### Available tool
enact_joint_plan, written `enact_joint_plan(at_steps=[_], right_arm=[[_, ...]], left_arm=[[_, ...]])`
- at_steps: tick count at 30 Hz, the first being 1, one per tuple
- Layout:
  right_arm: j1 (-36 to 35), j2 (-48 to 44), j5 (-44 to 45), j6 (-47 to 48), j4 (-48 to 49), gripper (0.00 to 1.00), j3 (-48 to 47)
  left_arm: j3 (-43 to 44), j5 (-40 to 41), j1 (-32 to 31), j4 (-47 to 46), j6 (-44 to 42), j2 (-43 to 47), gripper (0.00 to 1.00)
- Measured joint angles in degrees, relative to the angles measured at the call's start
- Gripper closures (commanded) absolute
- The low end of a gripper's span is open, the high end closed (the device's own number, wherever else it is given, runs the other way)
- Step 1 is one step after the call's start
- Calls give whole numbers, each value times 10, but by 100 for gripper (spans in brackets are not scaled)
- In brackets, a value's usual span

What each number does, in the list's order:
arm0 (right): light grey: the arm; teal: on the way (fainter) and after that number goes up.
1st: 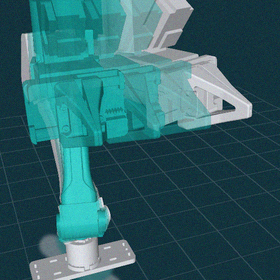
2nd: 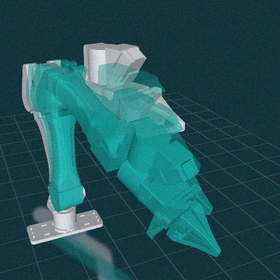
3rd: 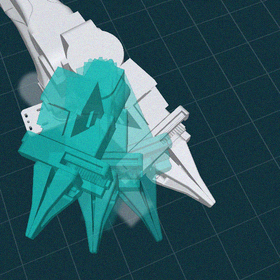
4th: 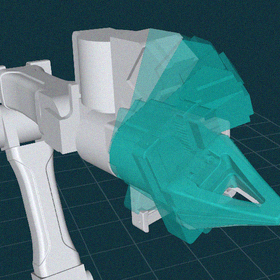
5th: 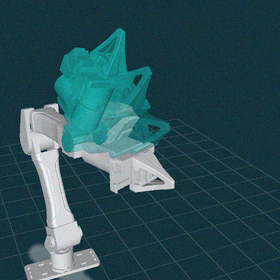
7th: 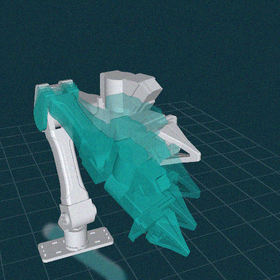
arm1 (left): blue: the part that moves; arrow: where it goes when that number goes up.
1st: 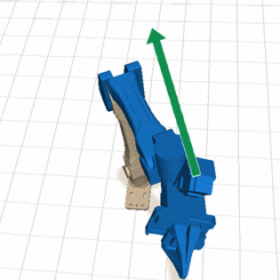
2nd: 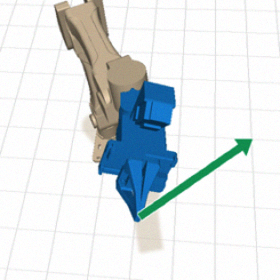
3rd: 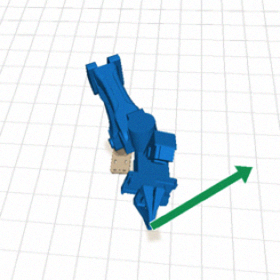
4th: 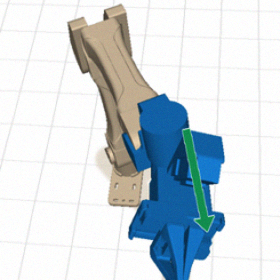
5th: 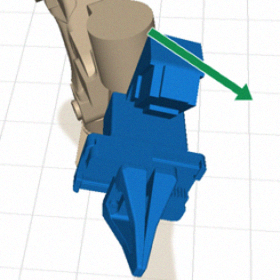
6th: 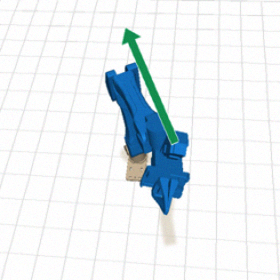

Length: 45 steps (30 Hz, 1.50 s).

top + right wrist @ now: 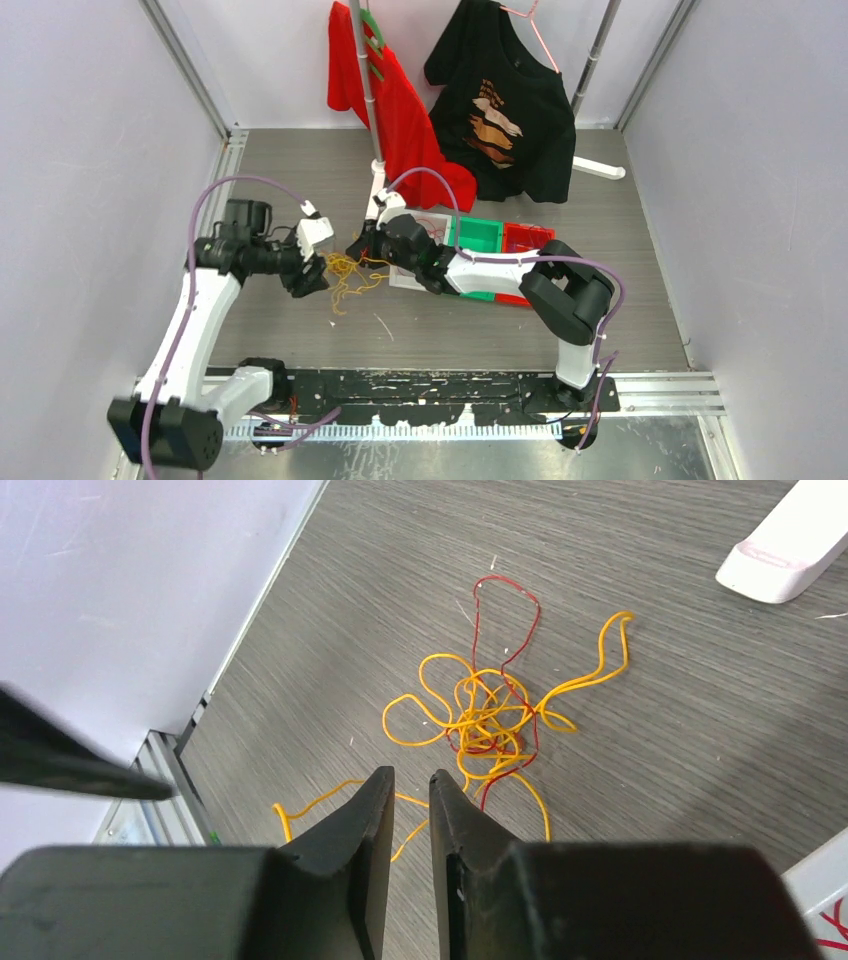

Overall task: Untangle the cables
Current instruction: Untie the cable.

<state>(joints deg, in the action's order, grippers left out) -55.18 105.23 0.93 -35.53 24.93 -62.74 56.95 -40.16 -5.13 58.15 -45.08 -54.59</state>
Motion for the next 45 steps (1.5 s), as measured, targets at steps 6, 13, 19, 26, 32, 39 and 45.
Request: enact_joint_plan(at_steps=[6, 13, 19, 26, 32, 39, 45], right_arm=[[0, 0, -11, -9, 4, 80, 6], [0, 0, -19, -13, 3, 81, 7], [0, 0, -28, -19, 2, 82, 6], [6, -19, -31, -17, -12, 82, 6], [14, -53, -15, 4, -38, 83, 7], [17, -88, 15, 40, -72, 83, 15], [17, -129, 36, 71, -111, 84, 18]], left_arm=[[-5, -15, 0, -3, -47, -126, 24], [-12, -23, -12, -56, -66, -157, 49], [-31, -27, -17, -121, -45, -179, 98], [-31, 28, 4, -130, -31, -177, 100], [-29, 76, 168, -126, -47, -99, 100], [-20, 73, 300, -85, -83, -109, 100], [-54, 93, 307, -90, -85, -112, 100]])
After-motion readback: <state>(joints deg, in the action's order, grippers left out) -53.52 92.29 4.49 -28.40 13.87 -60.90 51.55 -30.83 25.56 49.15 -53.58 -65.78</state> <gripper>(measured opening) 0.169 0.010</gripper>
